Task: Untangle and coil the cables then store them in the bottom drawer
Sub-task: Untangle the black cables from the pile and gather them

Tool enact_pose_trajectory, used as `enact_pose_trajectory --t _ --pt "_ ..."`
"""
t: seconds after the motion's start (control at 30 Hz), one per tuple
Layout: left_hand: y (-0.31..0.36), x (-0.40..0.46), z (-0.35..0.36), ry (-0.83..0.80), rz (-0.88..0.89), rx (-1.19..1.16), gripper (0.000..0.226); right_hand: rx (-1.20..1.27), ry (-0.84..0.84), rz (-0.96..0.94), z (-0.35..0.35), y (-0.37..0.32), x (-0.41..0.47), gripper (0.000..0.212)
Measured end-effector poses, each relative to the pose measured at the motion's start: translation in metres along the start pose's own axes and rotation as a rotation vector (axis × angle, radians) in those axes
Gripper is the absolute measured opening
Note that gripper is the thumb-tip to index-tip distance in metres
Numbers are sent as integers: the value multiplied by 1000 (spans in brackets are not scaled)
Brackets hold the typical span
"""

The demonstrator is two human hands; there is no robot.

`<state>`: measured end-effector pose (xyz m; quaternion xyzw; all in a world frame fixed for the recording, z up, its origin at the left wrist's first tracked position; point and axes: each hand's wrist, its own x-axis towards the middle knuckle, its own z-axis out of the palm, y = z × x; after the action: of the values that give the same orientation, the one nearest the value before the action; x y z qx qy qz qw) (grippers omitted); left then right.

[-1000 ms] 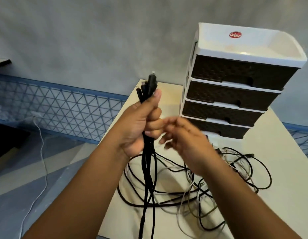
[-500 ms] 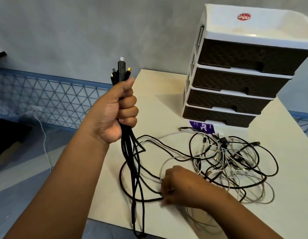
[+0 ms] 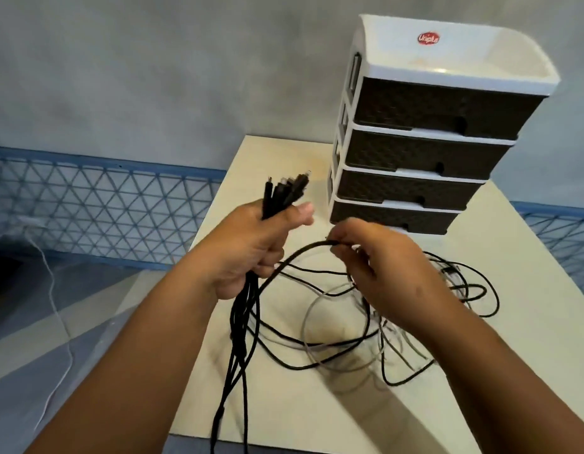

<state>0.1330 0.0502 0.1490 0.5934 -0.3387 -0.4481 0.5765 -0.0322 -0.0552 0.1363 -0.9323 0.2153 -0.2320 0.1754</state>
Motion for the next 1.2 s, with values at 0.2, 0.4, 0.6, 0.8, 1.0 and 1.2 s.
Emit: enact_pose_trajectory --t 0.2,0.4,0.6,0.8,1.0,1.2 --pt "-3 7 22 73 147 138 27 230 143 -18 -26 -7 23 11" --pt "11 11 14 129 227 -102 30 -106 -283 279 2 40 10 9" --pt "11 23 -1 251 189 -152 29 -170 -287 417 -15 53 8 13" --pt "4 31 4 246 124 -125 13 195 141 357 -64 25 26 7" --pt "-2 34 27 131 135 -54 7 852 305 174 -84 -7 53 3" --pt "-1 26 34 -134 50 -229 41 922 355 181 -79 -16 55 5"
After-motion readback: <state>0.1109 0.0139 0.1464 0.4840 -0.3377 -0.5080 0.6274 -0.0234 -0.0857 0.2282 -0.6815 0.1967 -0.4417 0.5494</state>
